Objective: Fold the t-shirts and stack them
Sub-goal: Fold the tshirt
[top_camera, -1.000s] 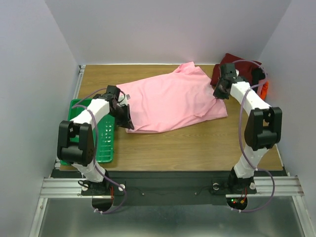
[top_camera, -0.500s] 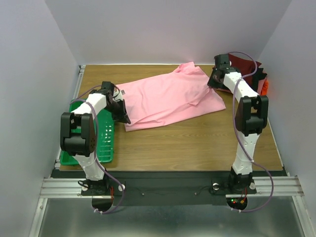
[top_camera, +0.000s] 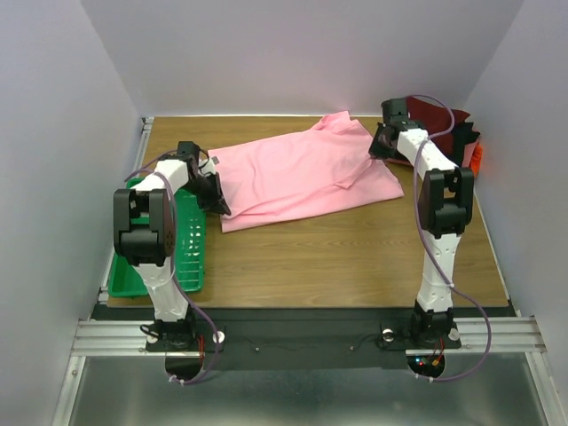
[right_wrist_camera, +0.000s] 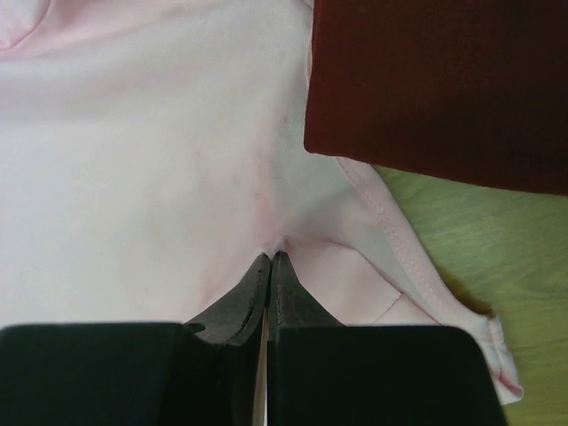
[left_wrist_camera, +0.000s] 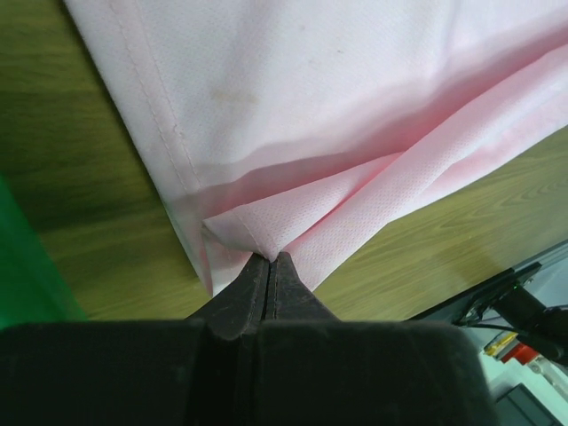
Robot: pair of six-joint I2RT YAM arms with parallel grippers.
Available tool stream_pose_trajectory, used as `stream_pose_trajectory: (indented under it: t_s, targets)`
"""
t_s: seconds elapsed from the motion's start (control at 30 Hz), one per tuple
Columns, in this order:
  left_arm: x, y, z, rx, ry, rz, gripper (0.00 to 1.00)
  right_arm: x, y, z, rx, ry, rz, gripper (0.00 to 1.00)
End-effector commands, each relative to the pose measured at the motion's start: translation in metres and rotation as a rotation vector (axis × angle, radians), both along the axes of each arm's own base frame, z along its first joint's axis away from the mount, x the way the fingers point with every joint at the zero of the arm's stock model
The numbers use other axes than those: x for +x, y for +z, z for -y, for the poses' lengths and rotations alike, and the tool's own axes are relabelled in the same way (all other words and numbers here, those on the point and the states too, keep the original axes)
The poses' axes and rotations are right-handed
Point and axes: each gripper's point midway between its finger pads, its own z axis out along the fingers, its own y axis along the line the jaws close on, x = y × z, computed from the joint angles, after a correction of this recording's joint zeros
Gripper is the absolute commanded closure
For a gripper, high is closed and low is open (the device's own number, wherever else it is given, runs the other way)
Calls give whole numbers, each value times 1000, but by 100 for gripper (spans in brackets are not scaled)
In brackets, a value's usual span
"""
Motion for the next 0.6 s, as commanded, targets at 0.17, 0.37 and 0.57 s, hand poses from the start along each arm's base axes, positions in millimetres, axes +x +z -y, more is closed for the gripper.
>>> stream_pose_trajectory:
  t_s: [0.17,0.37,0.57]
  targets:
    - [23,12,-6,-26,5,42,100,29,18,-3,18,8,84,100]
    - [30,16,-12,10,39,62,88,40,15,-9,45,17,94,96]
    - [90,103,-15,0,174,334,33,53,43,-10,51,24,164,60]
